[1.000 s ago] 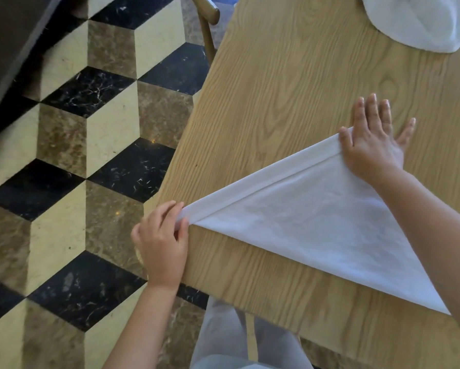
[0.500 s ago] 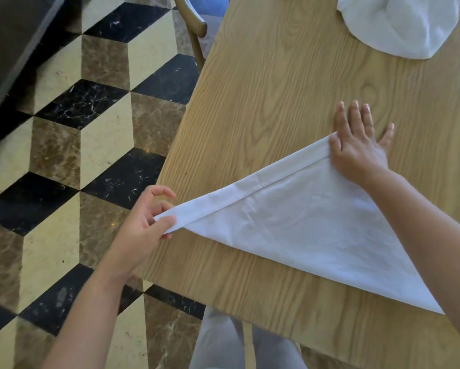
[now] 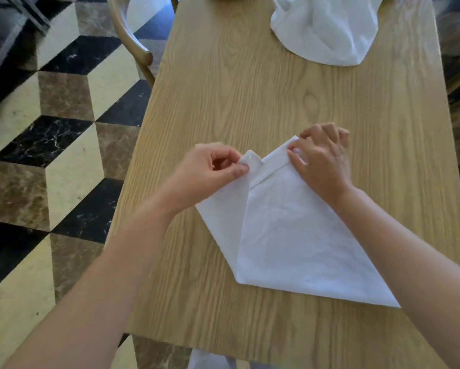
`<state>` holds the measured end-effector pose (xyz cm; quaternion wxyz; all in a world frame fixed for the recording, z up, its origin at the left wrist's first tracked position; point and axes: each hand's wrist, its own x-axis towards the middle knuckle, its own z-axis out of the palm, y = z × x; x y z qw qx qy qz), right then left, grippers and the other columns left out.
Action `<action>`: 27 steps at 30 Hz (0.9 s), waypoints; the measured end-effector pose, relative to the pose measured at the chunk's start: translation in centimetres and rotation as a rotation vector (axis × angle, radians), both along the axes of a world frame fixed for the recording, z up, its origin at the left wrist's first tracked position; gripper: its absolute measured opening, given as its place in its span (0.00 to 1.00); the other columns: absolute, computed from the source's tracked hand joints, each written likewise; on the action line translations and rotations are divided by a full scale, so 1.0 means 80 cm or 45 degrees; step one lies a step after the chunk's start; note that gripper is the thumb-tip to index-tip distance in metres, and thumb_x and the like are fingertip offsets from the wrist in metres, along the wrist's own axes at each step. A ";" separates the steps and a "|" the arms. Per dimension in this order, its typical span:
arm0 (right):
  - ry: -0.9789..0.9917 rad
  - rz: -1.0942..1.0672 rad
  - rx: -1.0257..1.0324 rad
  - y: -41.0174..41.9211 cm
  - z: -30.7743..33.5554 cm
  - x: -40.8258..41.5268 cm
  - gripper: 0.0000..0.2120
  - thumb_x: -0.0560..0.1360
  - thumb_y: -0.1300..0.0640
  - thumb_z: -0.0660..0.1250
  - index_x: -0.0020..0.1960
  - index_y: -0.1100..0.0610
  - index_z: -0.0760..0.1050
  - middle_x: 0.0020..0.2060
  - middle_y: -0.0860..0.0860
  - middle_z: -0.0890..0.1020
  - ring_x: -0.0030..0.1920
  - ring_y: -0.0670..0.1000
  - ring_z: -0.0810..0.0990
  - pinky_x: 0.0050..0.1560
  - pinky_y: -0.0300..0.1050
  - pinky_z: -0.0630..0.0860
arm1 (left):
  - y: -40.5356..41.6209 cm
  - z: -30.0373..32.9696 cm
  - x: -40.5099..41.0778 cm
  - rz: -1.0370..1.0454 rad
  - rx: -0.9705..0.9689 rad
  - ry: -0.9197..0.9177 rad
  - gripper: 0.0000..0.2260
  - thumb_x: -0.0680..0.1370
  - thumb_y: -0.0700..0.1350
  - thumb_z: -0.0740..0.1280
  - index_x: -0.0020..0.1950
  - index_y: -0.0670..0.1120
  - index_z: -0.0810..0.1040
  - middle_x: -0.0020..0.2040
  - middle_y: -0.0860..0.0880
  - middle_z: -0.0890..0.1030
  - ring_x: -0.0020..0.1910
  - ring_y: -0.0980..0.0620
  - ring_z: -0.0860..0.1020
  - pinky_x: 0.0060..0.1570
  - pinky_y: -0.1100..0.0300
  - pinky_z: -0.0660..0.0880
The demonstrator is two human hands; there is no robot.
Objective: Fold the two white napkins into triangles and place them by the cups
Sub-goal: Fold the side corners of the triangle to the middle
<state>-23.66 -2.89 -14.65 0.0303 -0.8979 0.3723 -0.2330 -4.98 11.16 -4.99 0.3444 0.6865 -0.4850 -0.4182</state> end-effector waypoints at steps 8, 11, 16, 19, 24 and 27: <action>-0.126 0.045 0.504 -0.013 0.030 -0.007 0.22 0.77 0.43 0.48 0.67 0.46 0.66 0.41 0.44 0.80 0.44 0.49 0.73 0.51 0.49 0.55 | -0.090 -0.050 -0.037 -0.120 0.109 0.021 0.08 0.77 0.42 0.67 0.38 0.42 0.79 0.33 0.48 0.74 0.33 0.55 0.69 0.33 0.61 0.65; -0.081 0.124 0.468 -0.016 0.030 -0.008 0.21 0.76 0.39 0.46 0.62 0.43 0.66 0.41 0.41 0.79 0.44 0.47 0.70 0.46 0.45 0.51 | -0.101 -0.064 -0.041 -0.084 0.088 0.019 0.09 0.77 0.43 0.67 0.39 0.39 0.79 0.32 0.48 0.71 0.30 0.58 0.66 0.29 0.65 0.62; -0.043 0.134 0.406 -0.016 0.016 -0.011 0.12 0.77 0.44 0.57 0.43 0.52 0.72 0.38 0.44 0.75 0.43 0.51 0.71 0.42 0.44 0.49 | -0.102 -0.074 -0.043 -0.081 0.028 0.005 0.09 0.77 0.43 0.67 0.41 0.39 0.81 0.31 0.49 0.72 0.30 0.58 0.67 0.30 0.65 0.62; -0.039 0.073 0.509 -0.017 0.014 -0.006 0.09 0.77 0.46 0.61 0.42 0.50 0.73 0.37 0.43 0.74 0.43 0.49 0.70 0.49 0.47 0.53 | -0.100 -0.079 -0.045 -0.064 0.024 -0.015 0.11 0.77 0.45 0.67 0.39 0.39 0.81 0.30 0.51 0.70 0.28 0.60 0.65 0.29 0.67 0.60; -0.048 -0.126 0.706 -0.028 0.020 0.009 0.09 0.77 0.50 0.60 0.39 0.52 0.71 0.34 0.47 0.79 0.42 0.51 0.76 0.52 0.47 0.55 | -0.093 -0.082 -0.040 0.004 0.043 -0.284 0.08 0.76 0.45 0.67 0.38 0.46 0.80 0.30 0.57 0.75 0.30 0.63 0.70 0.30 0.71 0.65; 0.054 -0.189 0.743 -0.035 0.026 0.020 0.09 0.75 0.51 0.62 0.39 0.53 0.73 0.35 0.48 0.78 0.41 0.52 0.75 0.50 0.46 0.57 | -0.061 -0.084 -0.030 0.097 0.039 -0.357 0.06 0.75 0.43 0.67 0.39 0.47 0.80 0.34 0.57 0.78 0.34 0.63 0.74 0.33 0.73 0.66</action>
